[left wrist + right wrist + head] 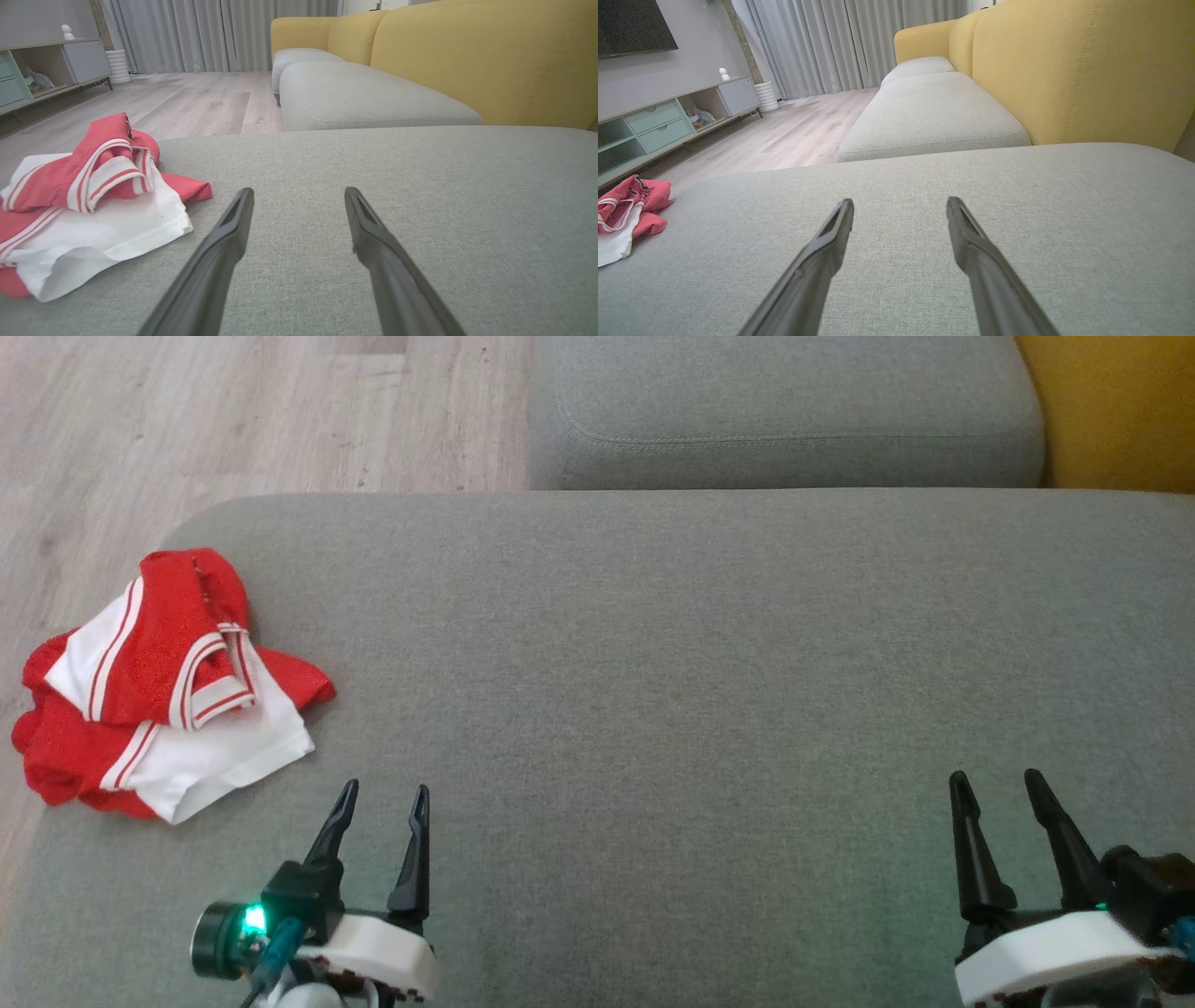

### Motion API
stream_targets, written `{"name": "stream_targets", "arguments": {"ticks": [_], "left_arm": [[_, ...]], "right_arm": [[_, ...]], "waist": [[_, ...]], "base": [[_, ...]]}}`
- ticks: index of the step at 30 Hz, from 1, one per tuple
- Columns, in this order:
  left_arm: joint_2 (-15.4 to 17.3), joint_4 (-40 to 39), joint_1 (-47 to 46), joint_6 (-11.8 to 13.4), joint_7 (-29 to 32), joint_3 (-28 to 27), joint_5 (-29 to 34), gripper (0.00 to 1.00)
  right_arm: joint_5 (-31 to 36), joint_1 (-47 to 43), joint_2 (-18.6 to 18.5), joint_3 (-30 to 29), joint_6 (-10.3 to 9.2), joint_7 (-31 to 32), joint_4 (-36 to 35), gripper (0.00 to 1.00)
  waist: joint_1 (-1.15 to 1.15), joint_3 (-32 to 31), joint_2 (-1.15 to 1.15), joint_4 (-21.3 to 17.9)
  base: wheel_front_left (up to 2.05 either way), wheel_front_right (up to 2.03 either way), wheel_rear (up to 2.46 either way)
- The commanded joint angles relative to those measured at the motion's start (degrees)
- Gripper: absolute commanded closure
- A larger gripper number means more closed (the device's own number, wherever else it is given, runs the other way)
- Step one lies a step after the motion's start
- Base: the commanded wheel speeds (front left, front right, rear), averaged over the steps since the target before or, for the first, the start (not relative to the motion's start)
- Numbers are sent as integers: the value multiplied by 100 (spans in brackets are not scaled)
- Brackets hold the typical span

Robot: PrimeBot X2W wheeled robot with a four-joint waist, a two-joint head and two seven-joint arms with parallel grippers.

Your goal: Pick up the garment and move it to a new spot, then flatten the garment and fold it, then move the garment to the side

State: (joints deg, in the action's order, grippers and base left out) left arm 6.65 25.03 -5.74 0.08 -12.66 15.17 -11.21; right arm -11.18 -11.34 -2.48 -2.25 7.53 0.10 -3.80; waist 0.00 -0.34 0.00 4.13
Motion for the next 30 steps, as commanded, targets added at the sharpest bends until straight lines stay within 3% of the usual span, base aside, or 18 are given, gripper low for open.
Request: {"name": "stream_targets", "arguments": {"ticks": [1,7,17,30], "left_arm": [[58,-140,-337,74,-24,-160,-27,0],[78,-167,-388,210,-67,-206,-28,0],[49,-372,-552,413,-214,-433,-86,0],[-120,-737,-479,477,-232,-817,-62,0]], "right_arm": [[5,175,-40,104,-4,29,-209,0],[86,177,-40,121,-4,58,-361,0],[191,355,-40,231,-4,135,-627,0],[364,587,-40,367,-4,255,-827,0]], "waist": [[0,2,0,33],[0,63,0,382],[0,357,0,1463],[0,578,0,2418]], "base": [[0,0,0],[0,0,0],[0,0,0],[0,0,0]]}}
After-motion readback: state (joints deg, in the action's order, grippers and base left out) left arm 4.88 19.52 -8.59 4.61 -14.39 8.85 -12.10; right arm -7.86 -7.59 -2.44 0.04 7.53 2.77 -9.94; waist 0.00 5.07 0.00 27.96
